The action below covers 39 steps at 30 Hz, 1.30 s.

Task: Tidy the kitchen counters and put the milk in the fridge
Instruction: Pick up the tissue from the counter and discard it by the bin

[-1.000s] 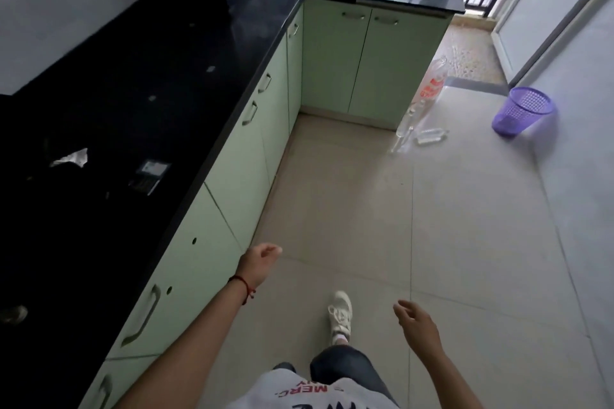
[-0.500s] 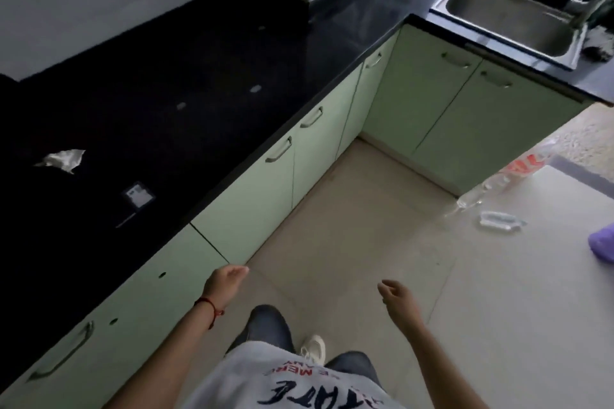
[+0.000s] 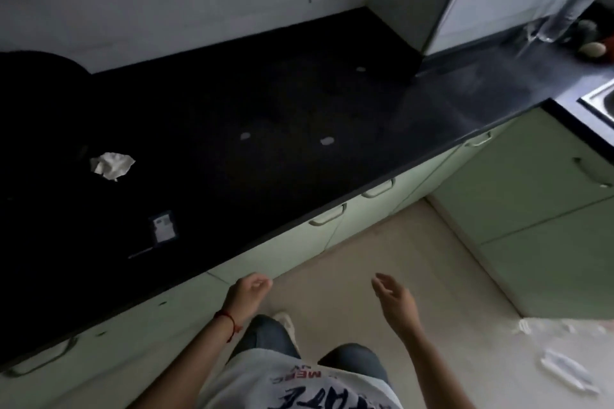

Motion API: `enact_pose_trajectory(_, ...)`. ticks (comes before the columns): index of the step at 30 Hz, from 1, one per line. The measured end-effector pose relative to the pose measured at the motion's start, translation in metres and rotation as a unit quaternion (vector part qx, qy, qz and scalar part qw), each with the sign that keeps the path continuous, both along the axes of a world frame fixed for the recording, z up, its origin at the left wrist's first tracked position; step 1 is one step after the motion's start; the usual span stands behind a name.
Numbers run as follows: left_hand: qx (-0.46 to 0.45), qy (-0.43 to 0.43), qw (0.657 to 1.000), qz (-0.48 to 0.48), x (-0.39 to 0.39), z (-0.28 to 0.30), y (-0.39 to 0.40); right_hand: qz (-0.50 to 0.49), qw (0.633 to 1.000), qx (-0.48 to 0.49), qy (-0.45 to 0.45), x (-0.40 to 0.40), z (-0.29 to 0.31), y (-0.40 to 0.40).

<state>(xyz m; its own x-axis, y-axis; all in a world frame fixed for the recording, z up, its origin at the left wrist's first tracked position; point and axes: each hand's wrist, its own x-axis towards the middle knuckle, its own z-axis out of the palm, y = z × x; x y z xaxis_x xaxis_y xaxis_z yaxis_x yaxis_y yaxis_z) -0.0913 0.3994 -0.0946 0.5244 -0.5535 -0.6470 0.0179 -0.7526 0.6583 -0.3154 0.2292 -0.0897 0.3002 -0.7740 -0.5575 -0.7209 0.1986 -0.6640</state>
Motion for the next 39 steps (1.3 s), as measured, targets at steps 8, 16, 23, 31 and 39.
enact_pose_trajectory(8,-0.114,-0.077,0.988,0.07,0.014,0.05,-0.069,0.158,0.983,-0.035,-0.082,0.082,0.049,-0.077)
enact_pose_trajectory(16,-0.039,-0.295,0.911,0.286,0.035,0.049,-0.067,0.359,0.922,-0.006,-0.145,0.199,0.078,-0.126)
enact_pose_trajectory(23,0.098,-0.33,0.859,0.379,0.051,0.042,-0.037,0.506,0.849,-0.031,-0.152,0.298,0.079,-0.101)
enact_pose_trajectory(31,0.201,-0.328,0.854,0.35,0.074,0.014,0.001,0.597,0.782,-0.045,-0.175,0.381,0.068,-0.022)
enact_pose_trajectory(39,0.203,-0.331,0.859,0.333,0.076,0.002,0.011,0.628,0.731,-0.154,-0.216,0.48,0.067,0.045)
